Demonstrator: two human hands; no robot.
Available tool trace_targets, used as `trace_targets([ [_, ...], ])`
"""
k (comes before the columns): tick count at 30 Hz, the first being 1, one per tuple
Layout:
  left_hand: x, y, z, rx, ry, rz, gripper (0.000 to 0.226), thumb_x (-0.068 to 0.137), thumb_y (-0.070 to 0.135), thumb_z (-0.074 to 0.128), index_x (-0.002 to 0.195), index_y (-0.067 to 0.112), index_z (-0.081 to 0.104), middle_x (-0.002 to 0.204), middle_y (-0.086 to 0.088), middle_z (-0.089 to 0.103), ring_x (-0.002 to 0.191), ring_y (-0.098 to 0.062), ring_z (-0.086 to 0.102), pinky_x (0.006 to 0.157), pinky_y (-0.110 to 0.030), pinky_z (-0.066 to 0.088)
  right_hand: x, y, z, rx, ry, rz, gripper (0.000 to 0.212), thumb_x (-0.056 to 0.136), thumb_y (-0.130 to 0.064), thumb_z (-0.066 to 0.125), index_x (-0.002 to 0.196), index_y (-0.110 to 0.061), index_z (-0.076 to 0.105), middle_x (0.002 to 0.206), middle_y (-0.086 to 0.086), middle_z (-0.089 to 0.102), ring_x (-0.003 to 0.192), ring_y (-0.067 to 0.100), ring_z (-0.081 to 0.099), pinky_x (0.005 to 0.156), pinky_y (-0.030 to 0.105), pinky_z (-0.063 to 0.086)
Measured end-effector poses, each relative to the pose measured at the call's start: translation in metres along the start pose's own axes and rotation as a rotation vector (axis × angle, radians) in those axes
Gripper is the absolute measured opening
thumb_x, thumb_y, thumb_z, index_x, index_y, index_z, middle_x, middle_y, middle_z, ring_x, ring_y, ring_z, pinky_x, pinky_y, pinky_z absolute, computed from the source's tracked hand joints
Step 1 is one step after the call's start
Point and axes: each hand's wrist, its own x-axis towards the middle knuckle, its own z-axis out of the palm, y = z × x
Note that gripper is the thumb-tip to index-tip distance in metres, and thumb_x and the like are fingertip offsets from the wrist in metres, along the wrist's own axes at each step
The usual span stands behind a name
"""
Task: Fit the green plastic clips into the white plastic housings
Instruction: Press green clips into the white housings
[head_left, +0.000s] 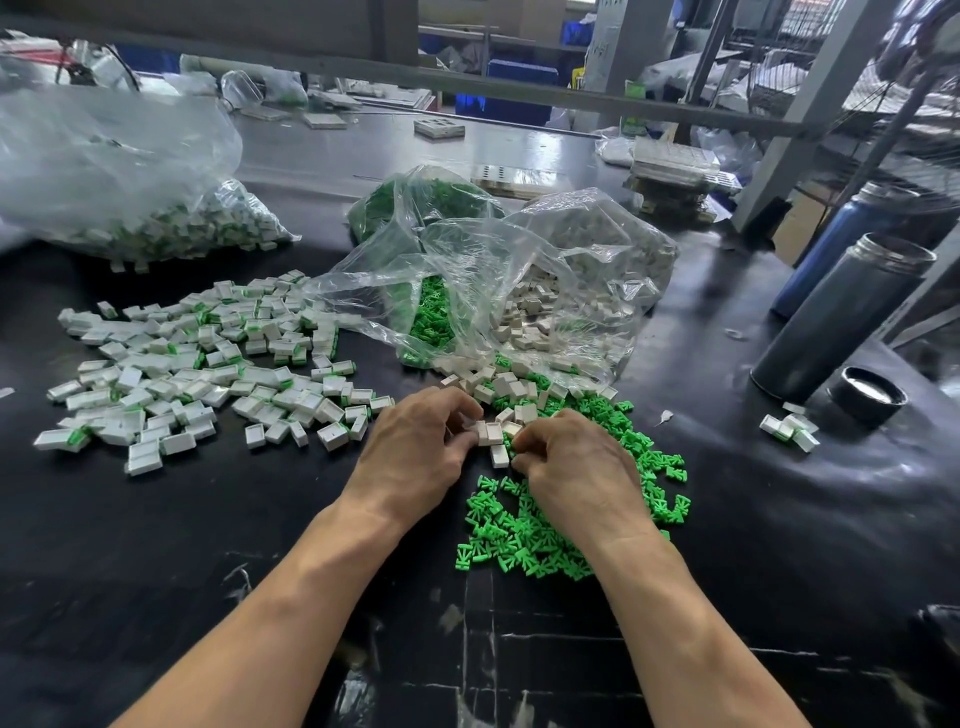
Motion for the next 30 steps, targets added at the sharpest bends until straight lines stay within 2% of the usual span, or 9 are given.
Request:
trace_targets([
  [4,0.001,0.0,0.0,-0.096,0.006,-0.028,0.02,0.092,0.027,0.074,0.111,0.032,0.069,0.094,0.023,0.06,0.084,0.009,0.057,0.078,-0.006,0.043,-0.001,-0.001,0.002,-0.014,0.014,-0.022,0.012,0.097,-0.04,0.069,0.101,-0.029,0.071,0.1,-0.008,0.06,0.096,0.013,0.059,0.088,0.028,0.045],
  [6,0.002,0.001,-0.001,-0.163,0.019,-0.029,0.019,0.091,0.026,0.076,0.107,0.032,0.069,0.093,0.021,0.063,0.084,0.013,0.058,0.072,-0.002,0.042,-0.001,-0.001,0.001,0.013,0.03,-0.03,0.011,0.099,-0.038,0.066,0.1,-0.028,0.069,0.098,-0.008,0.061,0.093,0.012,0.059,0.087,0.028,0.048],
  [10,0.0,0.006,-0.003,-0.26,0.055,-0.037,0.022,0.085,0.027,0.082,0.096,0.036,0.066,0.087,0.016,0.068,0.082,0.009,0.061,0.07,-0.005,0.046,-0.003,0.0,0.0,0.199,0.127,-0.026,0.007,0.1,-0.032,0.066,0.101,-0.026,0.07,0.097,-0.01,0.068,0.09,0.01,0.064,0.084,0.029,0.051],
  [13,-0.001,0.009,-0.003,-0.312,0.063,-0.033,0.024,0.082,0.027,0.083,0.094,0.037,0.065,0.084,0.015,0.07,0.079,0.003,0.066,0.071,-0.012,0.051,-0.004,0.001,0.0,0.46,0.158,-0.008,0.009,0.099,-0.027,0.069,0.107,-0.025,0.072,0.094,-0.012,0.071,0.087,0.006,0.068,0.082,0.029,0.059],
  [16,-0.001,0.011,-0.002,-0.369,0.067,-0.033,0.022,0.081,0.028,0.085,0.094,0.034,0.067,0.082,0.017,0.07,0.073,-0.001,0.067,0.068,-0.016,0.052,-0.004,0.002,0.003,0.732,0.145,0.029,0.008,0.096,-0.024,0.074,0.103,-0.029,0.074,0.089,-0.011,0.074,0.082,0.004,0.072,0.076,0.027,0.061],
  [19,-0.001,0.012,-0.002,-0.401,0.062,-0.029,0.023,0.078,0.034,0.086,0.093,0.032,0.068,0.077,0.019,0.068,0.066,0.001,0.062,0.064,-0.014,0.047,-0.001,0.001,0.005,0.929,0.154,0.073,0.008,0.093,-0.018,0.077,0.095,-0.026,0.075,0.084,-0.005,0.077,0.075,0.012,0.074,0.069,0.033,0.062],
  [22,-0.002,0.014,-0.002,-0.531,0.042,-0.038,0.026,0.072,0.036,0.087,0.09,0.025,0.071,0.074,0.015,0.069,0.069,-0.003,0.064,0.068,-0.017,0.048,0.0,-0.002,0.004,1.17,0.112,0.104,0.004,0.094,-0.013,0.076,0.095,-0.016,0.074,0.082,0.007,0.078,0.062,0.021,0.069,0.054,0.031,0.057],
  [25,-0.002,0.016,-0.002,-0.618,0.029,-0.048,0.021,0.074,0.024,0.088,0.086,0.02,0.072,0.078,0.007,0.074,0.073,-0.004,0.067,0.068,-0.016,0.05,0.0,-0.002,0.005,1.309,0.037,0.114,0.001,0.093,-0.015,0.076,0.092,-0.017,0.076,0.081,0.013,0.075,0.065,0.026,0.062,0.061,0.037,0.055],
  [30,-0.004,0.021,-0.001,-0.719,0.011,-0.048,0.015,0.079,0.011,0.085,0.088,0.01,0.073,0.083,-0.004,0.076,0.076,-0.009,0.068,0.072,-0.023,0.056,0.0,-0.002,0.009,1.337,0.014,0.107,0.003,0.091,-0.019,0.077,0.09,-0.022,0.078,0.079,0.006,0.073,0.07,0.028,0.058,0.068,0.044,0.054],
])
